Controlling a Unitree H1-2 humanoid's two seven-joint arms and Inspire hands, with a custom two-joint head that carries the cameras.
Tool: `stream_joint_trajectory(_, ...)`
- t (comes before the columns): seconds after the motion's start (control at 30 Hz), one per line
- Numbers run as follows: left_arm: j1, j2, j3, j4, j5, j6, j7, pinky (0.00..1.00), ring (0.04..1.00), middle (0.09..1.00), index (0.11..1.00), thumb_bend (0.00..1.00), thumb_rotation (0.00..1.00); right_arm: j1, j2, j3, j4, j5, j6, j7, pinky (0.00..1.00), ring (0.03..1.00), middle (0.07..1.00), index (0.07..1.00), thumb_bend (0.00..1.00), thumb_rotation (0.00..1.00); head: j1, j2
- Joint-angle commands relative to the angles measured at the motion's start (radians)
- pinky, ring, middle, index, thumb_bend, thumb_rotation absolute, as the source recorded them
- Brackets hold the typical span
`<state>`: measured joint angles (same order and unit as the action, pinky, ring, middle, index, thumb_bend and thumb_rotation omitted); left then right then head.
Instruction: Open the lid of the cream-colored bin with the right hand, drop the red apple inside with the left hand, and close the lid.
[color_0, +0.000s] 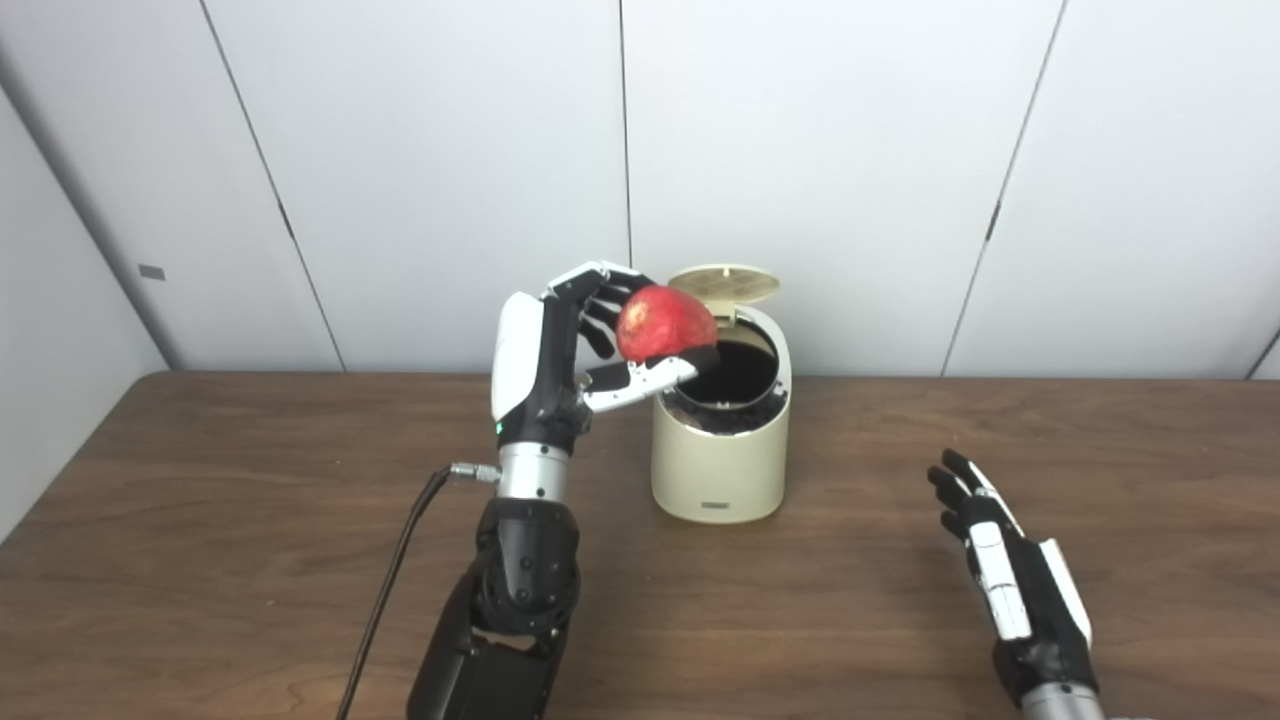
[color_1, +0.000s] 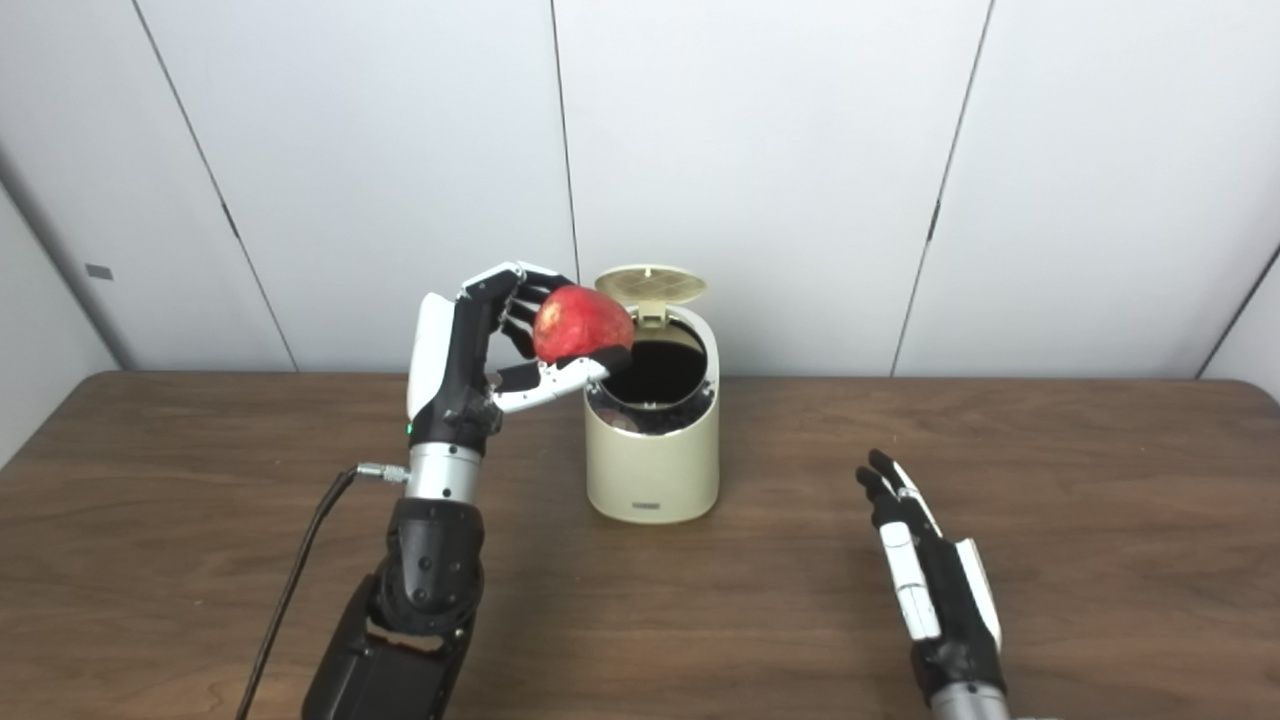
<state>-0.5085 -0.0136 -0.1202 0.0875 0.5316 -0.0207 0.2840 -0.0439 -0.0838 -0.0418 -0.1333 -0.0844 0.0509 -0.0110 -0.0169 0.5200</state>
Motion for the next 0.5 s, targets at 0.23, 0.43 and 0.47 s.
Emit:
stream_joint_trajectory(0.23,-0.089,-0.011,-0.035,0.137,0.037,-0.134,0.109,0.34,0.434,0.516,0.507,0.47,0.00,-0.032,0.032,-0.008,-0.040,0.085,0.005,0.006,0.98,0.948,0.894,0.943,0.61,1.00,-0.005,-0.001)
stream_joint_trajectory(0.43,-0.105,-0.004,-0.058,0.195,0.060,-0.149,0.125,0.37,0.436,0.514,0.495,0.48,0.00,-0.030,0.051,-0.022,-0.065,0.185,0.035,0.027,1.00,0.962,0.897,0.952,0.59,1.00,-0.007,-0.002)
stream_joint_trajectory(0.47,-0.106,-0.003,-0.060,0.198,0.059,-0.147,0.122,0.37,0.435,0.515,0.493,0.48,0.00,-0.030,0.052,-0.023,-0.068,0.201,0.039,0.029,1.00,0.969,0.900,0.954,0.58,1.00,-0.007,-0.002)
